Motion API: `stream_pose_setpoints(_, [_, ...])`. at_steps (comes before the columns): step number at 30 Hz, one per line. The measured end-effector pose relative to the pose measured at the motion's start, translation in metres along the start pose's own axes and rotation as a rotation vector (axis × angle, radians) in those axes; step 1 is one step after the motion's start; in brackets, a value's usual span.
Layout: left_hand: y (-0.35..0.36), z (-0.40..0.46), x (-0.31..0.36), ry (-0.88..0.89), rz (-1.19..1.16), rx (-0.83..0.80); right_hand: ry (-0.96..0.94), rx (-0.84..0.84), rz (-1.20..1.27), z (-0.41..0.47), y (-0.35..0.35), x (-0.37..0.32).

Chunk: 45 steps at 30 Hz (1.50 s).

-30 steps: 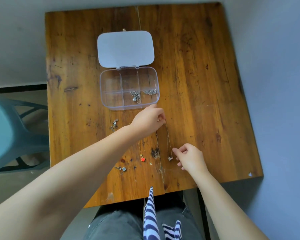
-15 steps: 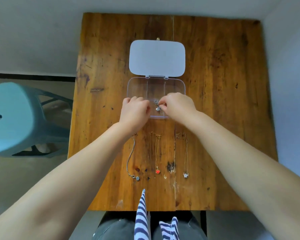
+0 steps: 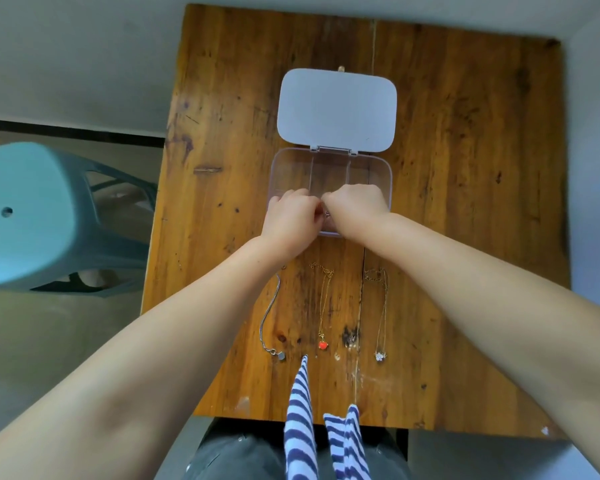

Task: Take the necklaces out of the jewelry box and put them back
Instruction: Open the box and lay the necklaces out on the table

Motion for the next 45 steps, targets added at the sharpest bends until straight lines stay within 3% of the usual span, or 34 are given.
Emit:
stream_pose_setpoints(2, [0.001,0.0,0.0,-0.018,-0.01,-0.013,0.009,0.014,0.054,0.001,0.0,0.003])
stream_pose_setpoints(4, [-0.001,0.002,-0.001,-0.044,-0.027,-0.021,0.078,0.01,0.266,0.0,-0.001,0.011])
stream_pose_setpoints(8, [-0.014,0.002,0.01,-0.011,-0.237,-0.069,0.378,0.003,1.079,-0.017,-0.014,0.035])
stream_pose_setpoints(11, [-0.023,-0.005,0.027,-0.087,-0.575,-0.253,0.467,0.033,1.46,-0.035,-0.025,0.048])
stream_pose_setpoints(17, [-0.041,-0.02,0.051,-0.144,-0.855,-0.42,0.602,0.301,1.825,-0.074,-0.039,0.067])
stream_pose_setpoints(24, [-0.031,-0.03,0.055,-0.208,-0.859,-0.463,0.682,0.265,2.369,-0.109,-0.039,0.055])
stream_pose_setpoints(27, [-0.026,-0.028,0.054,-0.191,-0.789,-0.411,0.689,0.309,2.41,-0.129,-0.04,0.062])
stream_pose_setpoints(33, [-0.016,-0.014,0.068,-0.118,-0.526,-0.263,0.772,0.401,2.115,-0.183,-0.027,0.087])
stream_pose_setpoints(37, [0.001,-0.007,0.095,-0.124,-0.528,-0.43,0.954,0.426,1.986,-0.236,0.0,0.098])
stream_pose_setpoints(42, [0.024,-0.009,0.133,0.049,-0.282,-0.743,1.232,0.299,1.871,-0.298,0.051,0.084])
stream_pose_setpoints(45, [0.034,-0.006,0.151,0.157,-0.132,-0.734,1.355,0.188,1.801,-0.319,0.078,0.06])
Point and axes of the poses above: each hand's wrist, its own z-axis towards the middle knuckle, its own y-axis out of the palm, x = y × z, the point moved 6 cm from there along z, towards the middle knuckle, and after that the axes turned 11 degrees about x, right-handed, at the moved point
